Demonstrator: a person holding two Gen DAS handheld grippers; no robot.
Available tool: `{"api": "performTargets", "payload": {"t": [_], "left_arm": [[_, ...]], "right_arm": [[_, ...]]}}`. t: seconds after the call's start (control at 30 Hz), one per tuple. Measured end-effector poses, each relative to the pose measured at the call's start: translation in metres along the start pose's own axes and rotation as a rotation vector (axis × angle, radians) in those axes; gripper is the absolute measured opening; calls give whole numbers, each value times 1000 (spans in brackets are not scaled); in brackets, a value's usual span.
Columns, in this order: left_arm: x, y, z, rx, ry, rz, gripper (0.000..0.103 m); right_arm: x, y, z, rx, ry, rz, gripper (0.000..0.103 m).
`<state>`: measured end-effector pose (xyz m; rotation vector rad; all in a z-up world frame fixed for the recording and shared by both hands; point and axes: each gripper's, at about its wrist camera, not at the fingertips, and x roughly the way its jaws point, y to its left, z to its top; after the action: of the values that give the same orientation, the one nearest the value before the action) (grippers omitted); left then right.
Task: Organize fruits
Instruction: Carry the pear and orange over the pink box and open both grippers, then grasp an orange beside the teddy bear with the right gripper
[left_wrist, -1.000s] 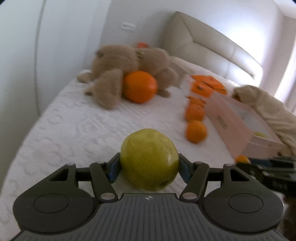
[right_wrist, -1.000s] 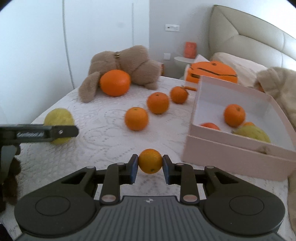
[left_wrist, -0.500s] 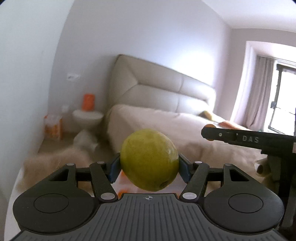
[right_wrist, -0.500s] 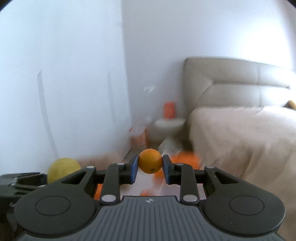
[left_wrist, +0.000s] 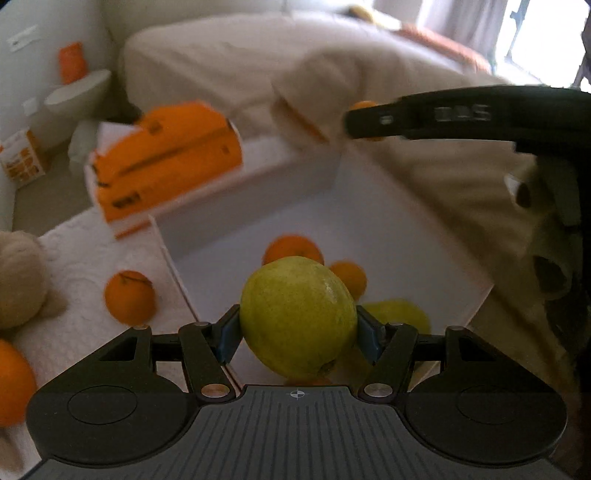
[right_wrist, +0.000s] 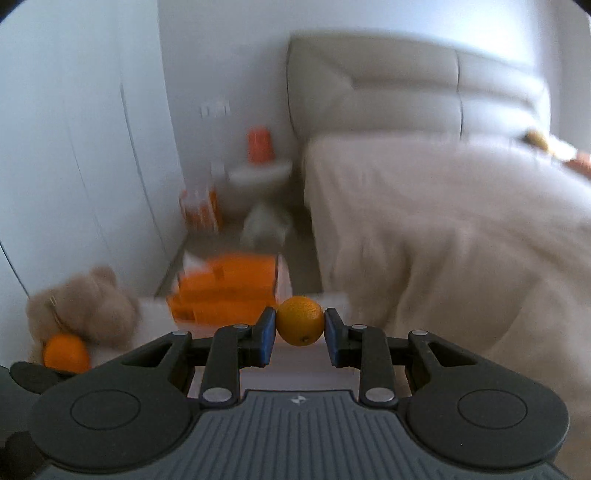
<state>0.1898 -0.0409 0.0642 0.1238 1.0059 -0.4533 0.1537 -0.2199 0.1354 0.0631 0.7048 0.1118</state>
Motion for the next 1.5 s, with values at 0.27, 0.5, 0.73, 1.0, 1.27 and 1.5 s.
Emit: {"api": "performTargets", "payload": {"t": [0.27, 0.5, 0.73, 1.0, 1.27, 1.5], "left_arm": [[14, 6, 1, 1, 20, 44, 68], [0, -11, 2, 72, 9, 72, 63], [-33, 4, -1, -29, -134, 49, 63], [-84, 59, -64, -266, -377, 96, 63], [-106, 95, -154, -435, -457, 264, 62], [-101, 120, -199, -534, -499, 283, 62]], "right_arm": [[47, -15, -30, 43, 148, 6, 28], [60, -14, -43, 36, 193, -4, 28], [64, -10, -50, 5, 214, -21, 28], [58, -17, -50, 77, 204, 30, 35], [37, 5, -51, 33, 122, 21, 44], [12, 70, -55, -119, 91, 86, 50]]}}
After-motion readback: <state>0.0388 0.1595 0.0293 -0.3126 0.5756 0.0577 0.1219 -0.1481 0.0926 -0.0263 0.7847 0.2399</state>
